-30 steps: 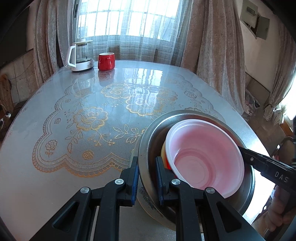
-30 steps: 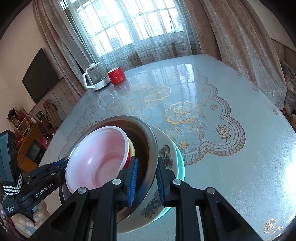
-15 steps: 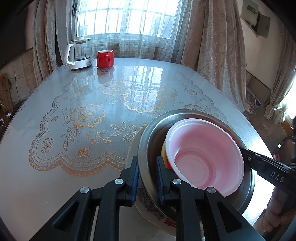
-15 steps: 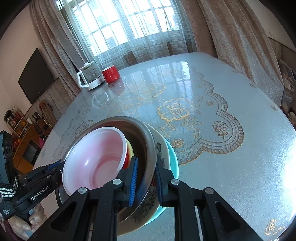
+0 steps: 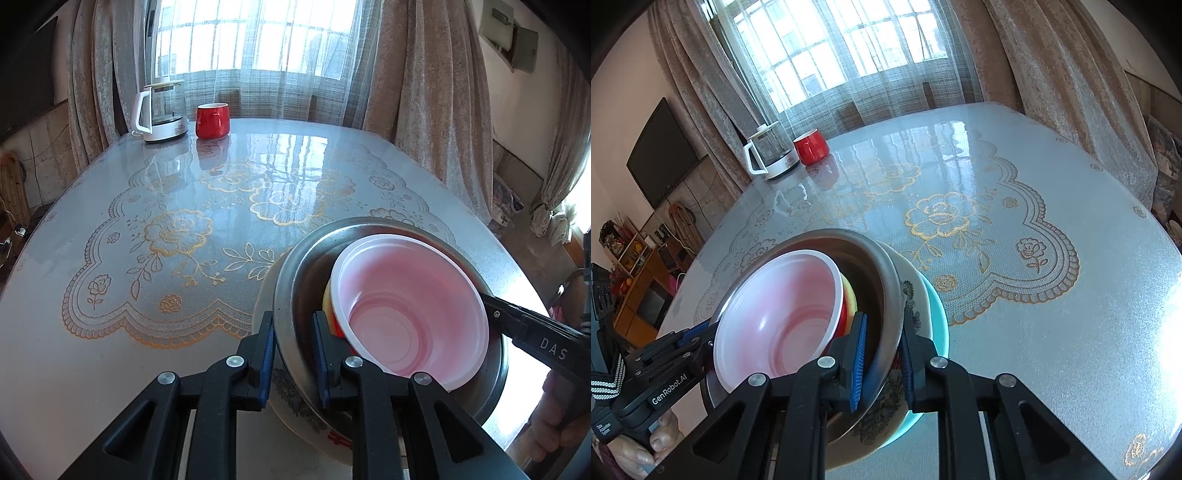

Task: Organize plates and bowls
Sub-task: 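Carry the basin over the white-and-teal plates and lower it onto them, then open the left tool and withdraw it from the basin rim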

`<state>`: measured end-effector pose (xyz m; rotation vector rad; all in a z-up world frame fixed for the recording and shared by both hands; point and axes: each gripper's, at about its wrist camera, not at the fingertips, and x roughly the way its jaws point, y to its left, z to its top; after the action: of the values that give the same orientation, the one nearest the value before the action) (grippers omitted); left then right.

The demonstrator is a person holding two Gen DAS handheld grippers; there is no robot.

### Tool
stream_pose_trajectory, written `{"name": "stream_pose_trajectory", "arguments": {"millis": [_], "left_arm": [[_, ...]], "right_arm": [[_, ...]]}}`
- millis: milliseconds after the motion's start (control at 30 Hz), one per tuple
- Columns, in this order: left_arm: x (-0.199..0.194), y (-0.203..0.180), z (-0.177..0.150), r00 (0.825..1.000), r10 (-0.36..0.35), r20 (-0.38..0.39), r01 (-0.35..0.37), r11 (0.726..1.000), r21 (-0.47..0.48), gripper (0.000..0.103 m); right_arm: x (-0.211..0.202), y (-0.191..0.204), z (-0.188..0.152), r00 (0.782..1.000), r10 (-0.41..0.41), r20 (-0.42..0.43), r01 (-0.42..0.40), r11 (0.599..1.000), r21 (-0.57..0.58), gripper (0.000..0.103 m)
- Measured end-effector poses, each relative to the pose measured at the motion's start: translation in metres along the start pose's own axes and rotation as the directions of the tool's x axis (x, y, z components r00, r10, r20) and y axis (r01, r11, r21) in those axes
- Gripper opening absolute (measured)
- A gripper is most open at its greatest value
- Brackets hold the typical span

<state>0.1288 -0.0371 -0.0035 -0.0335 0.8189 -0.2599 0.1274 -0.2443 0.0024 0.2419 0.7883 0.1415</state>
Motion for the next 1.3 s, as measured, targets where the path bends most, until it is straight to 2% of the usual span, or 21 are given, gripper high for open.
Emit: {"name": "stream_pose_trajectory", "arguments": {"millis": [667, 967, 1300], "left_arm": [[-0.007, 0.000, -0.004, 1.000, 0.009, 0.015, -0.009, 1.000, 0.006, 0.023], [-0.011, -0.002, -0.007, 0.999, 0.022, 0.031, -0.023, 1.000, 0.008, 0.024], [-0.015, -0.002, -0.008, 0.999, 0.025, 0.037, -0.025, 1.000, 0.001, 0.024]], "right_arm": [[-0.018, -0.006, -0.007, 0.999, 0.024, 0.029, -0.025, 0.999, 0.043, 0.019], [-0.016, 0.003, -0.012, 0.999, 0.008, 0.040, -0.008, 1.000, 0.007, 0.018], [-0.016, 0.001, -0.011, 0.999, 0.035, 0.028, -0.035, 0.999, 0.033, 0.019]]}}
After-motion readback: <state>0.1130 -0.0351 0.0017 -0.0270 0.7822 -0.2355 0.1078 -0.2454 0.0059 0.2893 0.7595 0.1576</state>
